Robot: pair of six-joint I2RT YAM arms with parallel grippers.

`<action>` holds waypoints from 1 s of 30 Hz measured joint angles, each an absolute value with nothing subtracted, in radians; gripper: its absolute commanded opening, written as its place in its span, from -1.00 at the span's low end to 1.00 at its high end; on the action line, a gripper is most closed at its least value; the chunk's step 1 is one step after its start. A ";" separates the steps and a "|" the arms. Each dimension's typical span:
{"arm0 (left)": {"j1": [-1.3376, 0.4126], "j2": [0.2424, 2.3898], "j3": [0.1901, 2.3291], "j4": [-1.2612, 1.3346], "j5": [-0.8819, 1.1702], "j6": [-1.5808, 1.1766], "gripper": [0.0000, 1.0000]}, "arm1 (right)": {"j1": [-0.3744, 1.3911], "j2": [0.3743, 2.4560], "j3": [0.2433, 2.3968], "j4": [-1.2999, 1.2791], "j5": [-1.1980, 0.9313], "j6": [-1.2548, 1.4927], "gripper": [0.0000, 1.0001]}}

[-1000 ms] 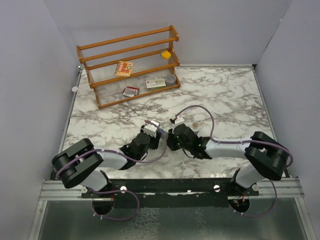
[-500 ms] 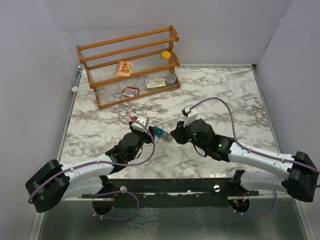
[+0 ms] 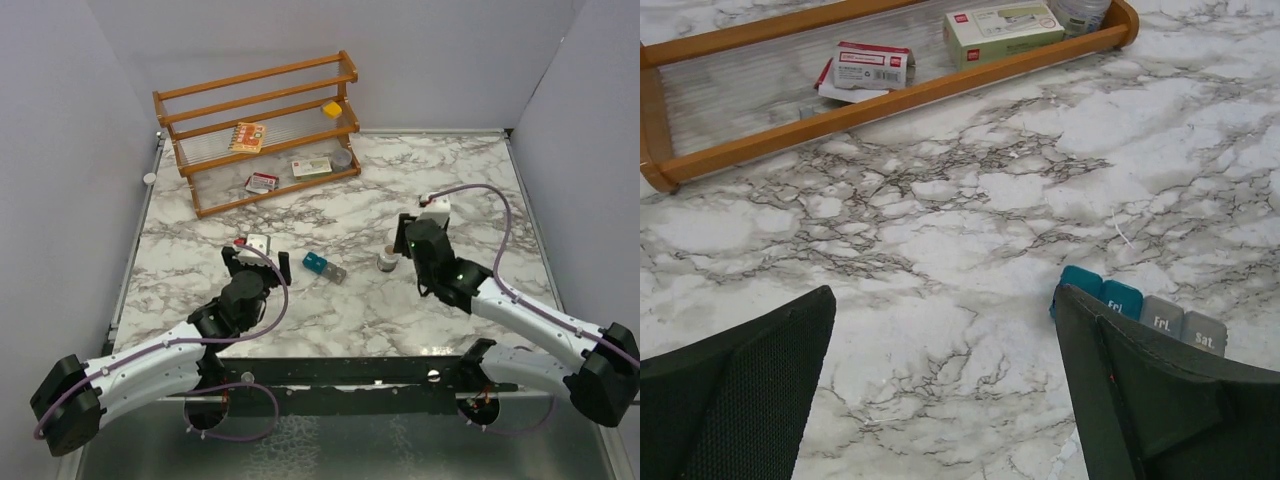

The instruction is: Sort the pills into containers

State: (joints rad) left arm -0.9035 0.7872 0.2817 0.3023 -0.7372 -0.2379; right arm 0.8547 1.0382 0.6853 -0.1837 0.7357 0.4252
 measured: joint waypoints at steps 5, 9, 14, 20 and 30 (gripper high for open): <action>-0.865 0.724 0.269 0.270 -0.753 -0.239 0.92 | 0.554 1.068 0.684 -0.134 0.641 0.367 0.14; -0.809 0.680 0.244 0.255 -0.754 -0.236 0.98 | 0.384 1.095 0.684 -0.052 0.532 0.323 0.14; -0.707 0.644 0.213 0.262 -0.753 -0.229 0.98 | 0.248 1.133 0.660 0.044 0.439 0.300 0.19; -0.439 0.674 0.199 0.271 -0.659 -0.251 0.98 | 0.143 1.121 0.556 0.176 0.374 0.294 0.13; -0.326 0.709 0.182 0.368 -0.573 -0.221 0.98 | 0.087 1.048 0.439 0.323 0.308 0.273 0.96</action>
State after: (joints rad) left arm -0.3260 0.7094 0.1818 0.3683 -0.5728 -0.2207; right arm 0.0868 1.0477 0.4389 0.3233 0.3080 0.2729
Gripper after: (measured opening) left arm 0.989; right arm 0.836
